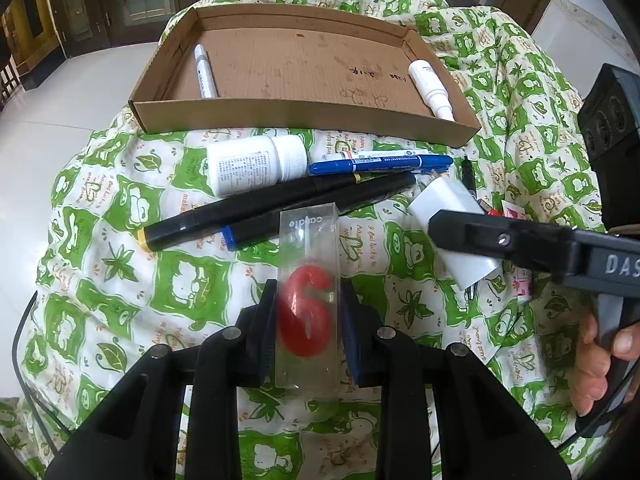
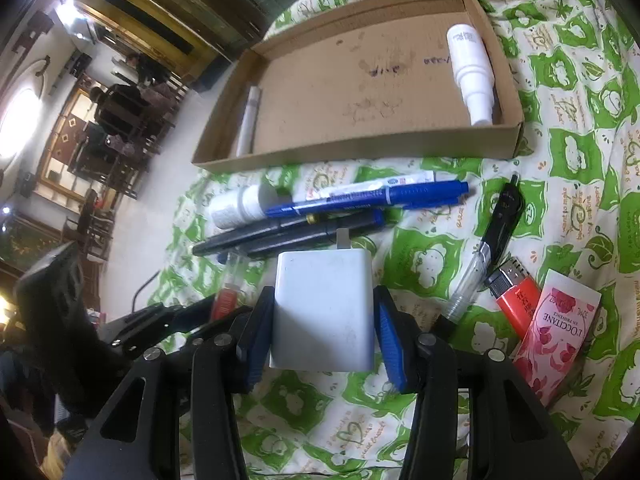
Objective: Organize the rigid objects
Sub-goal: 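Carry the candle package with the left gripper while the right carries the charger toward the tray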
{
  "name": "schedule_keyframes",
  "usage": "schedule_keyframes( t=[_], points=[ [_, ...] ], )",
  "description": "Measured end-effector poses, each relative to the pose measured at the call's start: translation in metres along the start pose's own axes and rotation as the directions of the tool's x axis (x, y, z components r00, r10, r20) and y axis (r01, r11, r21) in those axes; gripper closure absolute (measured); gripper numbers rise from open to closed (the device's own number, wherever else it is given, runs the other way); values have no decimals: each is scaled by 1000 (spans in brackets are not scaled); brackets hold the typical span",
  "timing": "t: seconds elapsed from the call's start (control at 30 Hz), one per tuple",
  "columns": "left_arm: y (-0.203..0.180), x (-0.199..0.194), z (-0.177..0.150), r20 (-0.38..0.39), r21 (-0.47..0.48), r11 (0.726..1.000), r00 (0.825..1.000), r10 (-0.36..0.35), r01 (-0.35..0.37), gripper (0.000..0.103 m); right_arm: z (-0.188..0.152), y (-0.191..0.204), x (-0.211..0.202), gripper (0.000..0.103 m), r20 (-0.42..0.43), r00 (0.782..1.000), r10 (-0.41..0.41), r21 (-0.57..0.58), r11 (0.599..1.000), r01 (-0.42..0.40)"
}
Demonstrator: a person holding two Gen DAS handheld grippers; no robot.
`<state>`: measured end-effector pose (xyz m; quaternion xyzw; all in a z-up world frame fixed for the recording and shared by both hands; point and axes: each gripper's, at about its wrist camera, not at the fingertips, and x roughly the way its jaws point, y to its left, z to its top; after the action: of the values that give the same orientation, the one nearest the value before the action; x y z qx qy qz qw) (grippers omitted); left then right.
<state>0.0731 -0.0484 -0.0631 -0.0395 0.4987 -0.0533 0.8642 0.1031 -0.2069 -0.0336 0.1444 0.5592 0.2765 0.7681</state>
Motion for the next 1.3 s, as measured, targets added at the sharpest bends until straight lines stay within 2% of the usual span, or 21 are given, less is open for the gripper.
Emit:
schedule_keyframes(
  t=[0.5,0.77,1.3],
  points=[
    [4,-8,7,22,-40,999,1000,4,-3,77,6,3,-7,60,50,998,31,14,999,-32],
    [4,-17,25,60,-62,998,998,-16,20,77,11,3,-6,60,68,997,39,22,999,-41],
    [-3,-20,55,84,-34,998,995,57,-55,77,24,0,-9,60,112,993,37,40,998,-41]
  ],
)
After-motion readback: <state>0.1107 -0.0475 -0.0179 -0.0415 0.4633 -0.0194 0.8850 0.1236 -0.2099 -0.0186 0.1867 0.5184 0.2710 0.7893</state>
